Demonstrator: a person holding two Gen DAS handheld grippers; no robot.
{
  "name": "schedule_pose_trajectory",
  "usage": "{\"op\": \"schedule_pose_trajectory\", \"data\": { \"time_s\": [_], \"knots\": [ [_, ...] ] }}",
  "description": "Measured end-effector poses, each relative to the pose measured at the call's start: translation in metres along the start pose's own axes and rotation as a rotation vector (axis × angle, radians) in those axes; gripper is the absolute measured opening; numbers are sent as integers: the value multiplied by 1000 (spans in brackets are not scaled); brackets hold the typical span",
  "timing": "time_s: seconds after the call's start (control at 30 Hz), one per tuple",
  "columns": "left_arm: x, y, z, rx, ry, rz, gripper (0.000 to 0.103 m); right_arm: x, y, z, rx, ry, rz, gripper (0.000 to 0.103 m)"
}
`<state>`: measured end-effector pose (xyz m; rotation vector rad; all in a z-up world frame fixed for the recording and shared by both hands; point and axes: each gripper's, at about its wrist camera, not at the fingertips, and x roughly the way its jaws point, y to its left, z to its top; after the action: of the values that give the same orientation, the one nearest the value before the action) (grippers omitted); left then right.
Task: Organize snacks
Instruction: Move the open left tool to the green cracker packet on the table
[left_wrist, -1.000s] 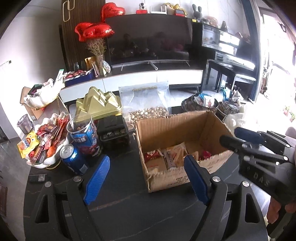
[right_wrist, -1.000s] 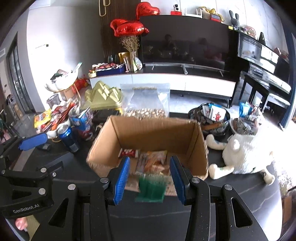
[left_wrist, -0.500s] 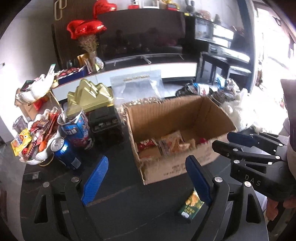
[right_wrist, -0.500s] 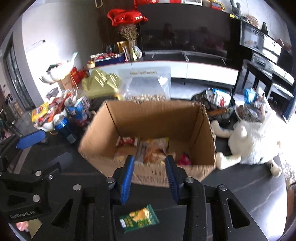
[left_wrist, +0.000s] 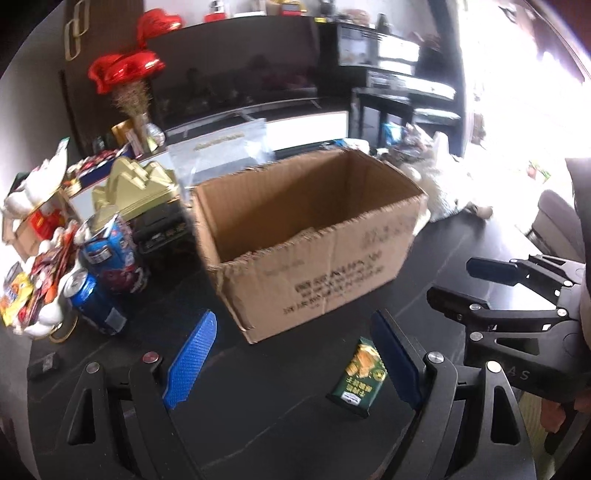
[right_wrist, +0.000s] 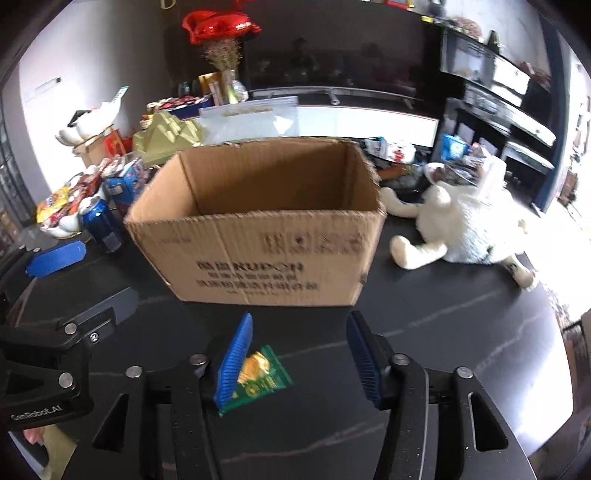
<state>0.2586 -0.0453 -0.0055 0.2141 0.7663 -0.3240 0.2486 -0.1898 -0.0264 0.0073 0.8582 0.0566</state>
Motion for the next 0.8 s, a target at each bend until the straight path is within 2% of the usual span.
{"op": "schedule_pose_trajectory", "data": {
  "time_s": [0.23,0.4,0.57,0.8],
  "knots": [
    [17,-27,-15,109,36,-57,86,1,-12,-34,55,27,-45,59],
    [35,-40,-30,153,85,-62,86,11,-20,-55,77,68,-65,59],
    [57,-54,-43,180,153,-96,86,23,-29,-77,107,116,-85,59],
    [75,-63,-52,201,189,-179,86,34,-34,-88,135,146,-86,59]
  ]
}}
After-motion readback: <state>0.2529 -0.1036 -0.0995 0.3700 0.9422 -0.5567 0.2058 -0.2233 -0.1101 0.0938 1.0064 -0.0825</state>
